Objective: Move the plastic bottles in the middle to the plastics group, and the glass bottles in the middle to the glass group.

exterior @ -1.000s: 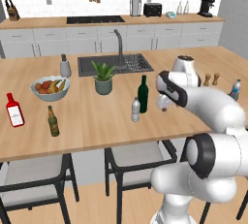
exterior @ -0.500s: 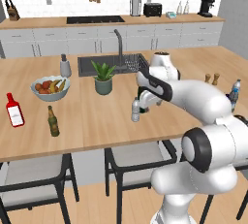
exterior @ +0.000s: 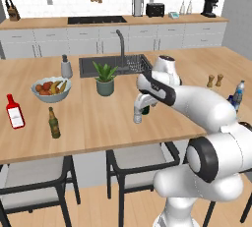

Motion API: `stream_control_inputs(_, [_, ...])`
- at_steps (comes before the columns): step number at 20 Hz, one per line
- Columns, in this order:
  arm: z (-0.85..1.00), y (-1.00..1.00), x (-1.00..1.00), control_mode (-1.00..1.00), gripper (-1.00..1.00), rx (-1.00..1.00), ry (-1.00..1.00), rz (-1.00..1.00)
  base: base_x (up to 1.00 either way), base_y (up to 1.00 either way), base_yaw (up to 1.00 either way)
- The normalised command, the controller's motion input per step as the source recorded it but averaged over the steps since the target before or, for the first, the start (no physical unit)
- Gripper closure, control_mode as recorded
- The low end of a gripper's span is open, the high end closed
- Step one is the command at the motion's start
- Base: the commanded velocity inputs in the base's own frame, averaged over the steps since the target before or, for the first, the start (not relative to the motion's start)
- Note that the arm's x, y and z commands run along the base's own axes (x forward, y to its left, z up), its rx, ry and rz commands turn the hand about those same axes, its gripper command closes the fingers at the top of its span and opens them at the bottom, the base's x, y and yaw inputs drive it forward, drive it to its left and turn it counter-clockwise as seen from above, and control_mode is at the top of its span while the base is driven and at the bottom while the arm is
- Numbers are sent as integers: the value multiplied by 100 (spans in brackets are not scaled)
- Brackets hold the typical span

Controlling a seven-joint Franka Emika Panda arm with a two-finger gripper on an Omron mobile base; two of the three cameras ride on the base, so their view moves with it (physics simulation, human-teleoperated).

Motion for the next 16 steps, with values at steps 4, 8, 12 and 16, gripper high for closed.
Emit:
stream_control_inputs(4, [-1,25,28,-100,-100,6,-6,-18,0,0,0])
stream_control_inputs(8, [0,13,45,-100,-100,-22,9,-18,0,0,0])
stream_control_inputs(12, [0,-2,64,-100,-100,-24,16,-22,0,0,0])
stream_control_inputs(16, [0,-13,55,-100,-100,-4,5,-16,0,0,0])
